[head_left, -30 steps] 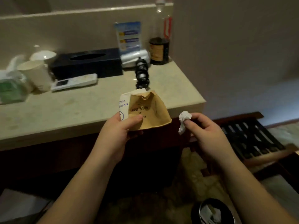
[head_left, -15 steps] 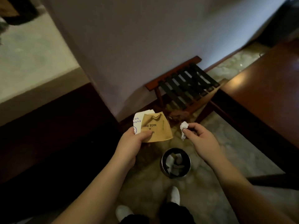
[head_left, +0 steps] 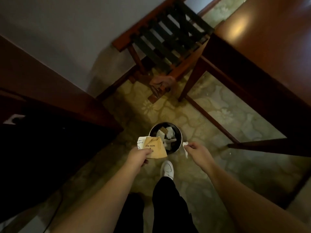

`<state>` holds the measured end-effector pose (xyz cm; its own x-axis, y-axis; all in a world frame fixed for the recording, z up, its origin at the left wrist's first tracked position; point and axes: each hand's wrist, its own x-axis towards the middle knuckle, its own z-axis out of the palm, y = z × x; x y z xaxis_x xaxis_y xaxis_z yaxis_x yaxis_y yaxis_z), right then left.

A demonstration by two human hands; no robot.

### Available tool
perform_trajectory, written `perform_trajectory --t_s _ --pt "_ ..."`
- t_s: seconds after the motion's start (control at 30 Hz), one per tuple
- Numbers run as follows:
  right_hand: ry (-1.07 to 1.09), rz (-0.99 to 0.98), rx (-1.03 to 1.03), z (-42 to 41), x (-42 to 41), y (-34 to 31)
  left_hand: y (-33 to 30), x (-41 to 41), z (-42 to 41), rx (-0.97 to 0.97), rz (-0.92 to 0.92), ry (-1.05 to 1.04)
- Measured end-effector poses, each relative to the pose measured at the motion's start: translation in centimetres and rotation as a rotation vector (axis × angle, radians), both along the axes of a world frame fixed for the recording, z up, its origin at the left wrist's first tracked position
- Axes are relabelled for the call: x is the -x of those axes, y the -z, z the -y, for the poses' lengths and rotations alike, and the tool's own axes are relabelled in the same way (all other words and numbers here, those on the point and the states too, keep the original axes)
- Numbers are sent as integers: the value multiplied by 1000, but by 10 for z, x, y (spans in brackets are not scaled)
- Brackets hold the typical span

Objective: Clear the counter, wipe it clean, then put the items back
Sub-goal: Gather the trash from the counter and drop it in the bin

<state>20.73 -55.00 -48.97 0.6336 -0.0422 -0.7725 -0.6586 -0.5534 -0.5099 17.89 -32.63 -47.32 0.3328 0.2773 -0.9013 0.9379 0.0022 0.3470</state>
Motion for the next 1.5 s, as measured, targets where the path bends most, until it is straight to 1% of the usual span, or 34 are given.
perform_trajectory --t_s 0.1,0.23,0.43,0.6,0.73,0.83,0.97,1.2,1.3,1.4,1.5 --pt "16 -71 13 6 1 34 37 -1 10 -1 -41 55" --pt "38 -143 15 9 -3 80 82 -5 21 7 -69 66" --pt "21 -181 74 2 -15 133 135 -12 29 -9 -109 57" --pt "-31 -160 83 -5 -26 145 154 -21 33 16 -152 56" --pt "-181 -196 132 -4 -26 140 154 -26 32 -13 -243 103" --pt "-280 -203 151 -3 -27 130 149 -24 24 -54 -234 136" --pt "-319 -195 154 -4 -32 103 119 -23 15 -70 -158 191" --pt "-486 -83 173 -24 -53 29 33 -27 -12 -120 2 279" --pt "-587 -36 169 -40 -63 -12 -15 -30 -28 -138 83 285" --pt "-676 63 167 -65 -72 -63 -72 -29 -48 -179 181 264" --pt "-728 174 137 -98 -83 -119 -132 -26 -66 -217 294 187"
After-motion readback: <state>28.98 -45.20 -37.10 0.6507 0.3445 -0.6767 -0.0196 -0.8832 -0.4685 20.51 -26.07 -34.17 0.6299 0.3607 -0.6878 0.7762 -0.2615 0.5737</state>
